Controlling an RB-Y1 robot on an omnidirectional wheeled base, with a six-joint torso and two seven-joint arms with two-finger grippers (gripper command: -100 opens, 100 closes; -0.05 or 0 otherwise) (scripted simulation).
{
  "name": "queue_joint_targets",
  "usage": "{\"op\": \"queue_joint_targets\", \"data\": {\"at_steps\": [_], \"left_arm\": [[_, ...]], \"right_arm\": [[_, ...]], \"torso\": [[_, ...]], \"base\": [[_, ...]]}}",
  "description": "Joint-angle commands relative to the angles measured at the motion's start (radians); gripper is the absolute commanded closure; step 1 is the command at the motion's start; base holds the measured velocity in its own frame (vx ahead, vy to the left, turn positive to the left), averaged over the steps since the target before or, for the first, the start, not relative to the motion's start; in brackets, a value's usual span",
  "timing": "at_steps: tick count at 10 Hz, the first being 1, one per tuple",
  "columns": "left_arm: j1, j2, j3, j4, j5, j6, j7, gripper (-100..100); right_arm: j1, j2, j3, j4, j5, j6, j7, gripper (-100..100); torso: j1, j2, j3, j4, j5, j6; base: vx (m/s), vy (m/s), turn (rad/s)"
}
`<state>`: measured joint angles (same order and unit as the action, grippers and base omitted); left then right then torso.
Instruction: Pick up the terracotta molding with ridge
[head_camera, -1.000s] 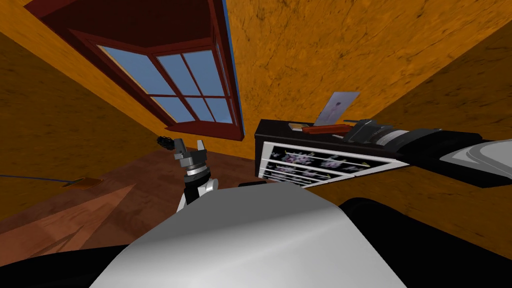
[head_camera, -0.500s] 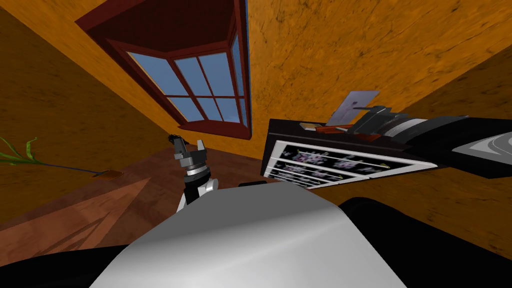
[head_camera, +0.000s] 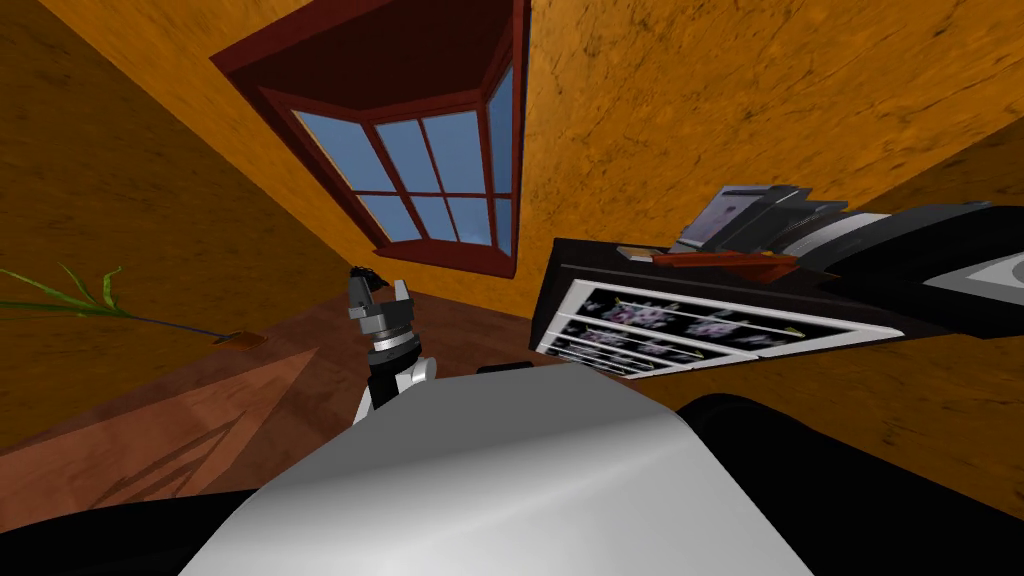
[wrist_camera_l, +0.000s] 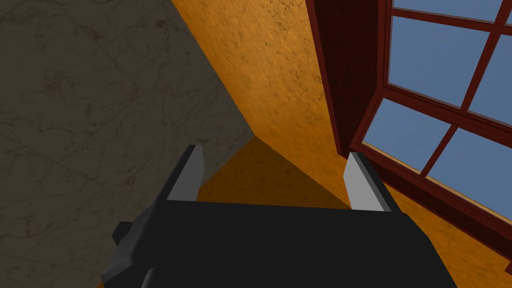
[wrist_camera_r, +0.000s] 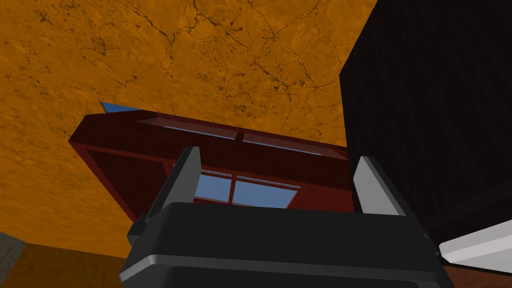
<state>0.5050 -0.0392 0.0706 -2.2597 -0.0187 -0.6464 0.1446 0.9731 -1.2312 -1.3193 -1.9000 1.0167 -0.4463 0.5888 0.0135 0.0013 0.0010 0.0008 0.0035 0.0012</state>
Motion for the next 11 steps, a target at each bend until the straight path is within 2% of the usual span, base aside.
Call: {"op": "queue_joint_targets", "data": {"at_steps": [1,2,4,7,11], "left_arm": [[0.0,0.0,0.0,0.0,0.0,0.0,0.0,0],[0.0,0.0,0.0,0.0,0.0,0.0,0.0,0],[0.0,0.001,0.001,0.0,0.0,0.0,0.0,0],[0.0,0.001,0.001,0.0,0.0,0.0,0.0,0],[0.0,0.001,0.001,0.0,0.0,0.0,0.0,0]], "right_arm": [[0.028,-0.012,0.001,-0.004,0.012,-0.017,-0.001,-100],[0.041,-0.009,0.007,-0.001,0.021,-0.029,-0.006,-100],[0.054,-0.005,0.014,0.004,0.031,-0.043,-0.011,-100],[0.085,0.006,0.033,0.015,0.055,-0.077,-0.025,-100],[0.132,0.017,0.083,0.027,0.084,-0.123,-0.038,-100]], "torso": [[0.0,0.0,0.0,0.0,0.0,0.0],[-0.008,0.0,0.0,0.0,-0.002,0.001],[-0.028,0.002,0.001,0.0,-0.007,0.0],[-0.033,0.003,0.001,0.0,-0.009,0.001],[-0.033,-0.004,-0.002,-0.001,-0.009,0.0]], "base": [[0.027,0.057,-0.201],[0.002,-0.122,-0.186],[-0.001,-0.232,-0.03],[-0.004,-0.244,-0.068],[0.08,-0.235,-0.022]]}}
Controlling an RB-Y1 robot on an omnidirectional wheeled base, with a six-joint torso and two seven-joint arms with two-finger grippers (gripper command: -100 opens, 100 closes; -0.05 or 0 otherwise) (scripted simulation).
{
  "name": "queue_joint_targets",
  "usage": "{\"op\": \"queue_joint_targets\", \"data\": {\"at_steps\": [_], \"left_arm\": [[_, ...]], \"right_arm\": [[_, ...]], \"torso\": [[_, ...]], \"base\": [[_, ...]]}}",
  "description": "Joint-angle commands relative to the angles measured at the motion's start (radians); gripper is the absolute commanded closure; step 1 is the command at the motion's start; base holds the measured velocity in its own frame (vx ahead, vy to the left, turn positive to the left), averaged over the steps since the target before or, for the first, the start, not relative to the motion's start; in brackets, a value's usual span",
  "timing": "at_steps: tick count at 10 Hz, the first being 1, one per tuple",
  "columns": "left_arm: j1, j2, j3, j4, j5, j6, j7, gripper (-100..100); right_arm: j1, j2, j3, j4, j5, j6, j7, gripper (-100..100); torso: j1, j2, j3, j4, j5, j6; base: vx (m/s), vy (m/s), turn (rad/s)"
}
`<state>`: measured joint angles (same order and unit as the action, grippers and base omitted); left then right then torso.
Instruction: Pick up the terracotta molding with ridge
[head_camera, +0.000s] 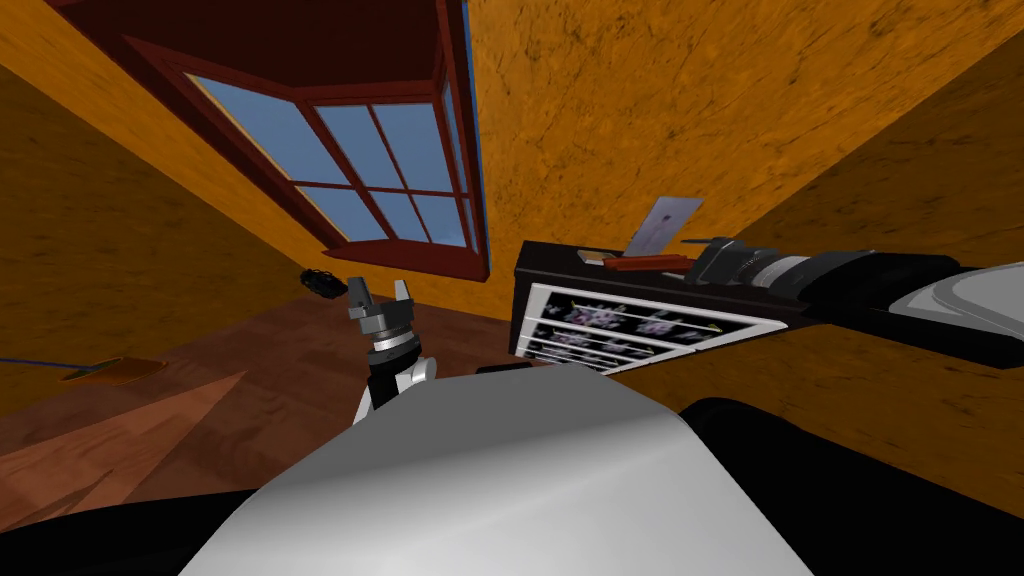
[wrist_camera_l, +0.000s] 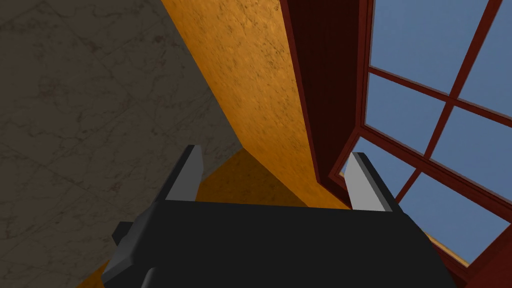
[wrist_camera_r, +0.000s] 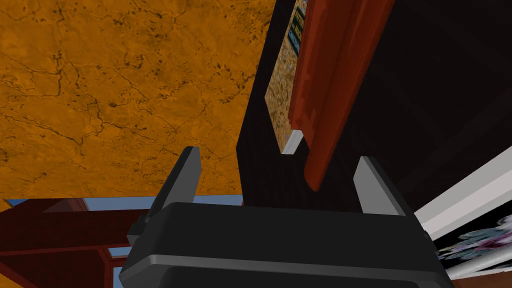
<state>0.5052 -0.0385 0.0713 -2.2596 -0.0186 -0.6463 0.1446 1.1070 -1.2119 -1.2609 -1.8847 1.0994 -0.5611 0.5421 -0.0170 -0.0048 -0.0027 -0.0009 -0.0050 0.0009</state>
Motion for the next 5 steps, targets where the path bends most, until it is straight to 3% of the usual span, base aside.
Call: {"op": "queue_joint_targets", "data": {"at_steps": [1,2,3,4,5], "left_arm": [[0.0,0.0,0.0,0.0,0.0,0.0,0.0,0],[0.0,0.0,0.0,0.0,0.0,0.0,0.0,0],[0.0,0.0,0.0,0.0,0.0,0.0,0.0,0],[0.0,0.0,0.0,0.0,0.0,0.0,0.0,0],[-0.001,0.0,-0.001,0.0,0.0,0.0,0.0,0]], "right_arm": [[0.005,-0.001,0.035,0.012,0.004,-0.015,0.007,-100],[0.001,-0.006,0.023,0.012,0.002,-0.009,0.002,-100],[0.001,-0.007,0.027,0.015,0.002,-0.011,0.004,0],[0.003,-0.017,0.032,0.053,0.01,-0.003,0.002,-100],[0.004,-0.022,0.035,0.072,0.014,0.001,0.0,-100]], "torso": [[0.0,0.0,0.0,0.0,0.0,0.0],[0.002,0.0,0.0,0.0,0.0,0.0],[0.008,0.003,0.001,0.0,0.002,0.0],[0.013,0.005,0.003,0.001,0.003,0.0],[0.016,0.008,0.004,0.001,0.004,-0.001]], "base": [[0.106,-0.183,0.023],[0.039,-0.077,0.018],[0.008,-0.017,0.003],[-0.038,0.01,0.267],[-0.086,0.022,0.245]]}}
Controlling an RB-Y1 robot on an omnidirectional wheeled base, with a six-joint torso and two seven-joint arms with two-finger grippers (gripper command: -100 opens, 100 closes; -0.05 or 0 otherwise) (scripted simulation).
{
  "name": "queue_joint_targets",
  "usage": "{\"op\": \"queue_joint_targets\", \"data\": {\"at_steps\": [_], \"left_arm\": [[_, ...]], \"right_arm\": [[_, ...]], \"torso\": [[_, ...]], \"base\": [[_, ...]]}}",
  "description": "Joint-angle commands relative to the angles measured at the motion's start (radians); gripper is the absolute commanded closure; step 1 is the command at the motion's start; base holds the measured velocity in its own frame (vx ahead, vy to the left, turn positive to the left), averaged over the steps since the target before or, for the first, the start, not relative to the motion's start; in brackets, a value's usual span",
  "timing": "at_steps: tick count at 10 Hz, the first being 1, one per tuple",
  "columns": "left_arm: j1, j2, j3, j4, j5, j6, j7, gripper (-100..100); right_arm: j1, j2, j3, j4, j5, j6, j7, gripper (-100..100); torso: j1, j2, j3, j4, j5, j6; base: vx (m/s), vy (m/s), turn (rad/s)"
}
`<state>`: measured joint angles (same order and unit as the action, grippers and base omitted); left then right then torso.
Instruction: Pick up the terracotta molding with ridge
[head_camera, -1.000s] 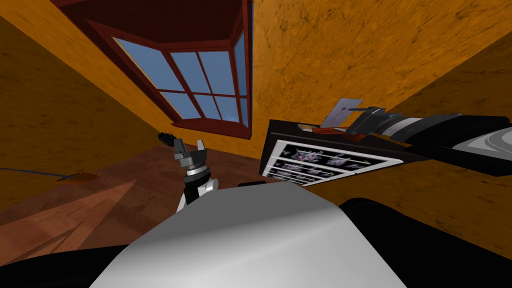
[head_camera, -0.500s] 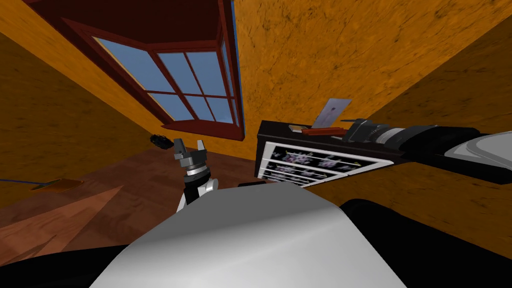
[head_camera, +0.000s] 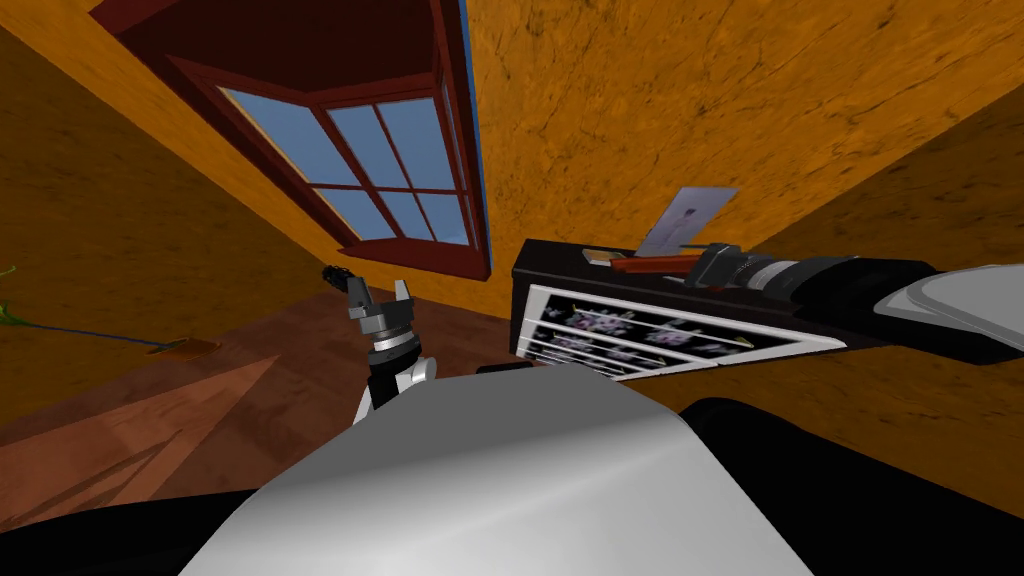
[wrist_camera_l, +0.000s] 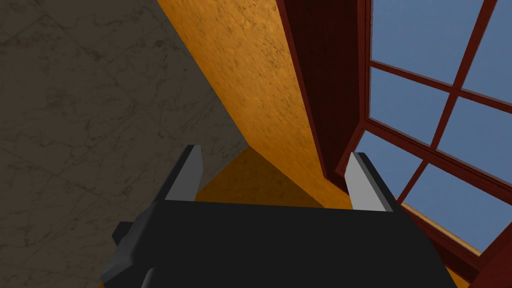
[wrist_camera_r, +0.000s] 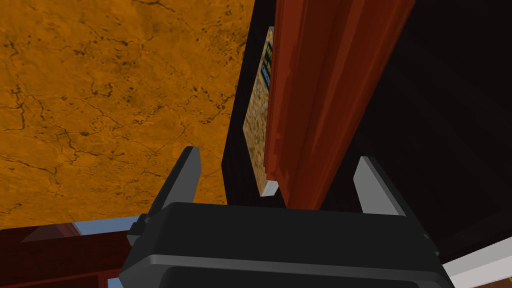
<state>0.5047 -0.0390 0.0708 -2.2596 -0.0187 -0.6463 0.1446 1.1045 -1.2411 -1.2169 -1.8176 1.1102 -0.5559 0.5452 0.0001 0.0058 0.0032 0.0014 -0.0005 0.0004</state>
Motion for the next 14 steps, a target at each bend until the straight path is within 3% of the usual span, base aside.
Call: {"op": "queue_joint_targets", "data": {"at_steps": [1,7,8,9,13,14], "left_arm": [[0.0,0.0,0.0,0.0,0.0,0.0,0.0,0],[0.0,0.0,0.0,0.0,0.0,0.0,0.0,0],[0.0,0.0,0.0,0.0,0.0,0.0,0.0,0],[0.0,0.0,0.0,0.0,0.0,0.0,0.0,0],[0.0,0.0,0.0,0.0,0.0,0.0,0.0,0],[0.0,0.0,0.0,0.0,0.0,0.0,0.0,0]], "right_arm": [[0.009,-0.002,-0.004,0.043,0.01,0.004,-0.005,-100],[0.014,-0.027,0.01,0.139,0.029,0.023,-0.012,-100],[0.013,-0.026,0.007,0.13,0.026,0.018,-0.011,-100],[0.013,-0.027,0.008,0.132,0.027,0.02,-0.011,100],[0.013,-0.027,0.009,0.131,0.027,0.019,-0.012,100],[0.014,-0.027,0.01,0.131,0.027,0.018,-0.012,0]], "torso": [[0.0,0.0,0.0,0.0,0.0,0.0],[0.0,0.0,0.0,0.0,0.0,0.0],[0.001,0.0,0.0,0.0,0.0,0.0],[0.0,-0.001,0.0,0.0,0.0,0.001],[0.0,-0.002,-0.001,0.0,0.001,0.001],[0.0,-0.002,-0.001,0.0,0.001,0.001]], "base": [[-0.095,0.033,0.356],[-0.067,0.025,0.145],[-0.027,0.012,0.047],[-0.005,0.003,-0.013],[0.0,0.0,0.0],[0.0,0.0,0.0]]}}
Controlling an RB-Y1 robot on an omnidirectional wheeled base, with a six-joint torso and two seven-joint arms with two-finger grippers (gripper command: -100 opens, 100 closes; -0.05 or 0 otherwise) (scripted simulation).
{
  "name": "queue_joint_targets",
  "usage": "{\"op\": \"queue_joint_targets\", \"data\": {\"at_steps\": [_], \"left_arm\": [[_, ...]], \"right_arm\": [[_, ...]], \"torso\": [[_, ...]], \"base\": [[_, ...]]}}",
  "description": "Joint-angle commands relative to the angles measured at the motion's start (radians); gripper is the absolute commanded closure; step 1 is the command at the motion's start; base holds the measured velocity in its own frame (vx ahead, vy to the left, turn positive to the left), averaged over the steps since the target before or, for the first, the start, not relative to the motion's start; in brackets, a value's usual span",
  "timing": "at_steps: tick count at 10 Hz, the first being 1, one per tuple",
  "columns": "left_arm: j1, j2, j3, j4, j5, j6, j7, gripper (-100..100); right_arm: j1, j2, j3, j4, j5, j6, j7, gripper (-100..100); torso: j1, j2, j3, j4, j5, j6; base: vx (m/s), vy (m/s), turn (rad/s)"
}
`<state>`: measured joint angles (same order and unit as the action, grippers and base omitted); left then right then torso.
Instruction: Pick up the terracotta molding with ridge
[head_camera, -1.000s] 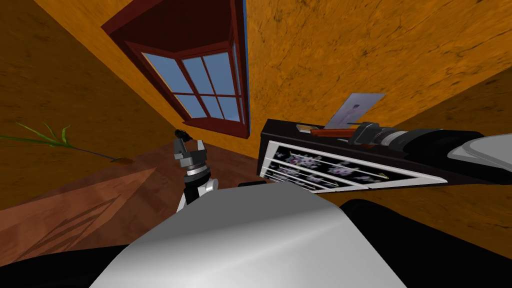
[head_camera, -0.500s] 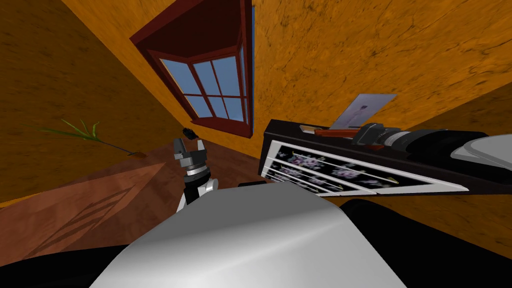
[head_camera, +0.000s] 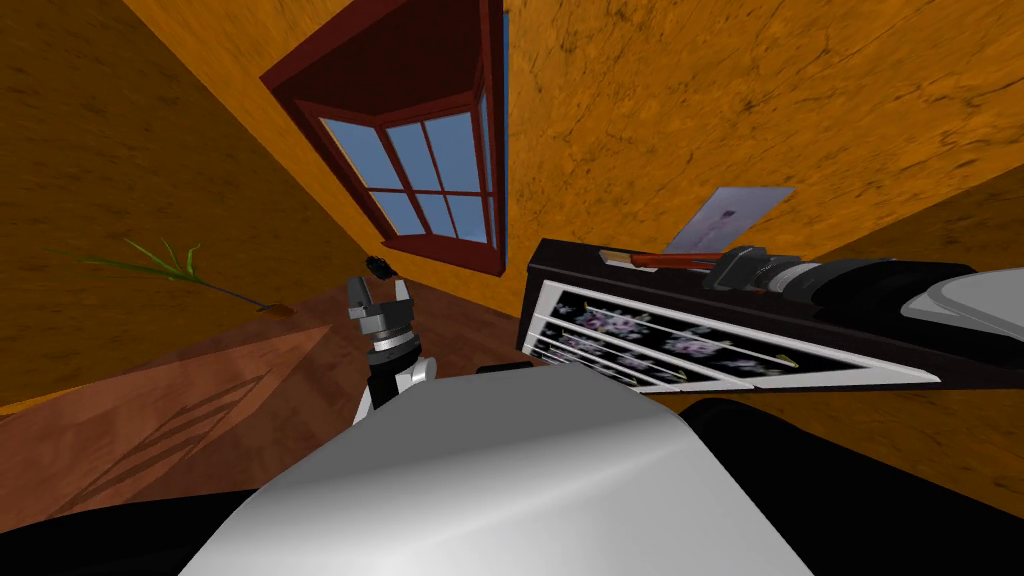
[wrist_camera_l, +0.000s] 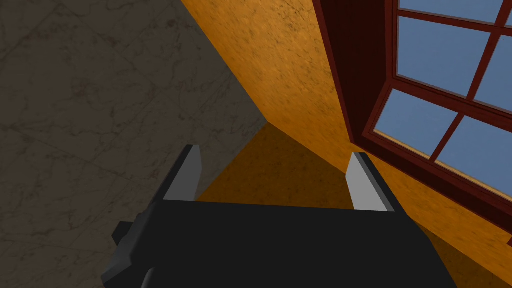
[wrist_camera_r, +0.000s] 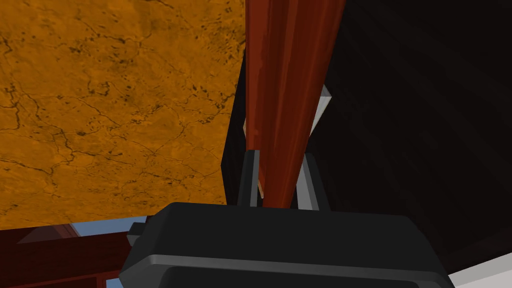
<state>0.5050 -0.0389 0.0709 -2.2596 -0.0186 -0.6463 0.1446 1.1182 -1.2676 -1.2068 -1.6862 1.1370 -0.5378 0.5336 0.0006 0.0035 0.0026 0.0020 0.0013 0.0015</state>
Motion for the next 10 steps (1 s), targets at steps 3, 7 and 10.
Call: {"op": "queue_joint_targets", "data": {"at_steps": [3,7,10], "left_arm": [[0.0,0.0,0.0,0.0,0.0,0.0,0.0,0],[0.0,0.0,0.0,0.0,0.0,0.0,0.0,0],[0.0,0.0,0.0,0.0,0.0,0.0,0.0,0]], "right_arm": [[-0.004,0.019,-0.011,-0.069,-0.013,-0.011,0.005,100],[-0.009,0.044,-0.025,-0.165,-0.032,-0.03,0.011,100],[-0.016,0.048,-0.02,-0.164,-0.038,-0.036,0.022,0]], "torso": [[-0.001,-0.002,0.0,0.0,0.0,0.002],[0.001,-0.002,0.0,0.001,0.002,0.001],[0.001,-0.001,0.0,0.001,0.003,-0.001]], "base": [[0.068,-0.026,-0.238],[0.077,-0.028,-0.204],[0.044,-0.015,-0.097]]}}
